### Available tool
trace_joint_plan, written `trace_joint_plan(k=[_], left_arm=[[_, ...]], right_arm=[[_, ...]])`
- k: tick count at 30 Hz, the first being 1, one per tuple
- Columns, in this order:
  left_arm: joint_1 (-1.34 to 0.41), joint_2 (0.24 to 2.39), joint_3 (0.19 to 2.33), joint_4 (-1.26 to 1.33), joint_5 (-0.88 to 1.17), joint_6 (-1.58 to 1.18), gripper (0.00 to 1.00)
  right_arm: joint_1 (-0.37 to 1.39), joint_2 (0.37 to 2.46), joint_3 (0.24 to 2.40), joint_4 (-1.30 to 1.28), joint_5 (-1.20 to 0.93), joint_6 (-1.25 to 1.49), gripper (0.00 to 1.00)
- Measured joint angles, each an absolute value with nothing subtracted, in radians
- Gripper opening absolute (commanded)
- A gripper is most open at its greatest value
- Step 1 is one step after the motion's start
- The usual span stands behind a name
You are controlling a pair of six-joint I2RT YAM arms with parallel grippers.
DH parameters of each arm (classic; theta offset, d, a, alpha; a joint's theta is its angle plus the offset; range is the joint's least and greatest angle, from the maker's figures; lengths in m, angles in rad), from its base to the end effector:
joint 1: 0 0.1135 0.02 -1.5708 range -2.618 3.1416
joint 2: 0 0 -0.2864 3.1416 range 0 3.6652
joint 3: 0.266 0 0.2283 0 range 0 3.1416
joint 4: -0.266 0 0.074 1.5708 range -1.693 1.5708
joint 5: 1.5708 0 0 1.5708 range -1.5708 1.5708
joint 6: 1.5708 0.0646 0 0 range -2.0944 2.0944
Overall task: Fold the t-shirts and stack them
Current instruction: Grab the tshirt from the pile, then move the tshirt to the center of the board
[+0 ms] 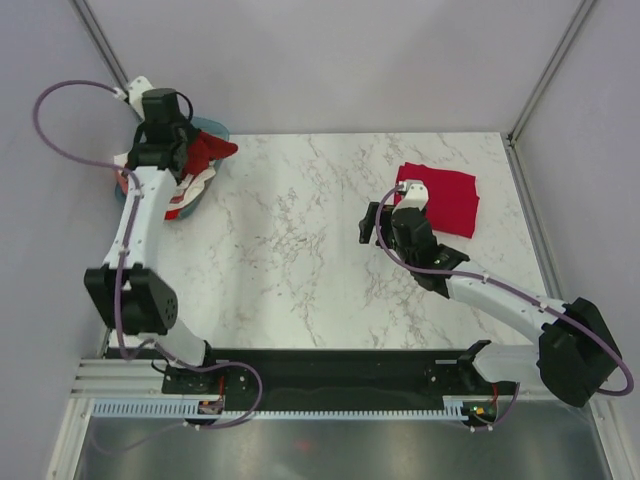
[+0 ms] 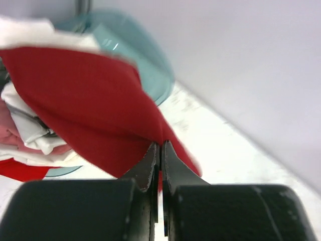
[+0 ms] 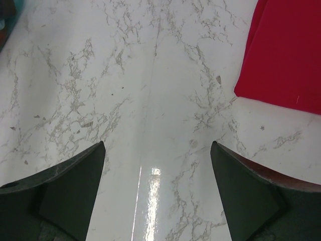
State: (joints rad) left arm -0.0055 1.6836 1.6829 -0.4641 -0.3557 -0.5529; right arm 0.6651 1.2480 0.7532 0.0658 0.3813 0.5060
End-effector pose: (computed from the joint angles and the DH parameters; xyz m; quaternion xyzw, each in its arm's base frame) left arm 0.3930 0.0203 0.3976 -0.3158 0.7812 0.0022 0.5384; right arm 0.2299 0.1498 0.2776 0.0364 0.8317 0.1604 0.5303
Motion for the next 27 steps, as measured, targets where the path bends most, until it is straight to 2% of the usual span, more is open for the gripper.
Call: trace_joint_plan(k=[7,14,17,22,26,27], left_arm=[[-0.038,1.292,1.726,-0.445,-0.176,-0.697,0.02],[-0.255,1.130,1.716,-0.408,-0.012,-0.823,0.02],[-0.278,1.074,1.571,-0.387,0.031,-0.862,0.02],[-0.278,1.000,1.188,-0.333,0.047,-0.905,0.02],[-0.278,0.973,0.860,-0.239,0.057,-0.930,0.02],[-0.278,0.972,0.774,-0.208,0.059,-0.935,0.02]], right_arm=[[0.664,1.264,0.753,0.067,0.400,0.500,0.94],[0.659,1.280,0.753,0.065,0.412,0.500,0.93],[0.653,1.280,0.753,0.065,0.426,0.501,0.93],[0.632,1.292,0.755,0.064,0.434,0.502,0.88],[0.586,1.359,0.780,0.054,0.405,0.505,0.70],[0.575,1.395,0.799,0.048,0.385,0.505,0.69]])
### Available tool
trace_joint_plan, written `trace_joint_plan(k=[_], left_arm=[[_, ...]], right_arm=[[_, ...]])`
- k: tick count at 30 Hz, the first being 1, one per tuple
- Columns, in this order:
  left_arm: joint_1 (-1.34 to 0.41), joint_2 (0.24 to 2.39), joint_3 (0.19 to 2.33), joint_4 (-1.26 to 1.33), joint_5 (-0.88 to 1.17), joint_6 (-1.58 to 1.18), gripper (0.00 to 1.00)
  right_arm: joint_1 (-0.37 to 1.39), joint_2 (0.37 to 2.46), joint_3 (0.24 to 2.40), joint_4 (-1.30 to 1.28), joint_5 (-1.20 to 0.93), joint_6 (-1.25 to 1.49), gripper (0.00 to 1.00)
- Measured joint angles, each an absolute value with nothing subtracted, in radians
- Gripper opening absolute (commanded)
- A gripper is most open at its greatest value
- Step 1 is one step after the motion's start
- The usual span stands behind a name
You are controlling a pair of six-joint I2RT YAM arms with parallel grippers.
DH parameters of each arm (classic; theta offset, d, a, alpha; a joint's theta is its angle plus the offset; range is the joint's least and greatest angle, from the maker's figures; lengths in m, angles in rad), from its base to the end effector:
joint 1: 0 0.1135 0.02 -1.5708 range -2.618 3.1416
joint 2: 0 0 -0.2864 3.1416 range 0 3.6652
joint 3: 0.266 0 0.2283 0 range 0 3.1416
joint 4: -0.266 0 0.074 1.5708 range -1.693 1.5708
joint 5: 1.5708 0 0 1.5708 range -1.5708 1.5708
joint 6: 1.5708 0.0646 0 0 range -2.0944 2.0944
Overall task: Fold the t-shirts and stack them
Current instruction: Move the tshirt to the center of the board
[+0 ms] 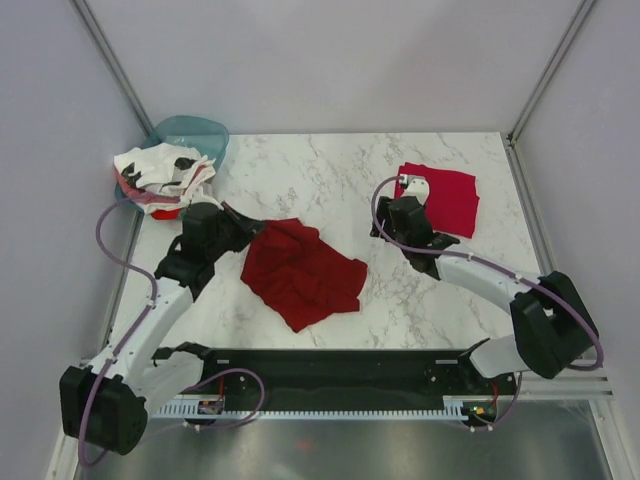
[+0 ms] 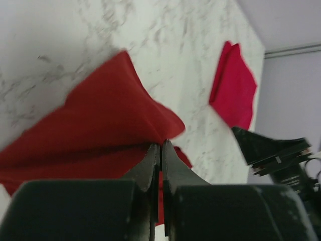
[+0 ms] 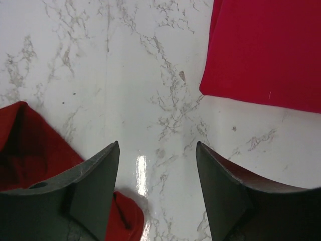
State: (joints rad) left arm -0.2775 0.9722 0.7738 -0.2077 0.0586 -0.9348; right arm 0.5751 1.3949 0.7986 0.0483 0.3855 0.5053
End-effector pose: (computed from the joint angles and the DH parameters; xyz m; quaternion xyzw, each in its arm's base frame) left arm 0.2044 -0.0622 0.3108 -0.2542 0.7953 -0.3333 0.4379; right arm 0.2650 0.1428 0.2517 0.0638 0.8587 0.1038 0.4979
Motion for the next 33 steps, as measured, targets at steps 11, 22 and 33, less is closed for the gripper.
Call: trace_joint_plan(k=[11,22,33], left_arm=[[-0.277,0.999,0.522,0.072,0.065,-0.879,0.02],[-0.289,0.881,0.486,0.134,0.090,-0.828,0.02],[-0.294,0.923,0.485,0.145,0.115,-0.820,0.02]], right_arm=[[0.516,1.787,1.103,-0.054,0.348,0.473,0.68],[0.445,2.159,1.520,-0.228,0.399,0.479,0.65],[0.237,2.162,1.533,-0.249,0.364,0.528,0.63]])
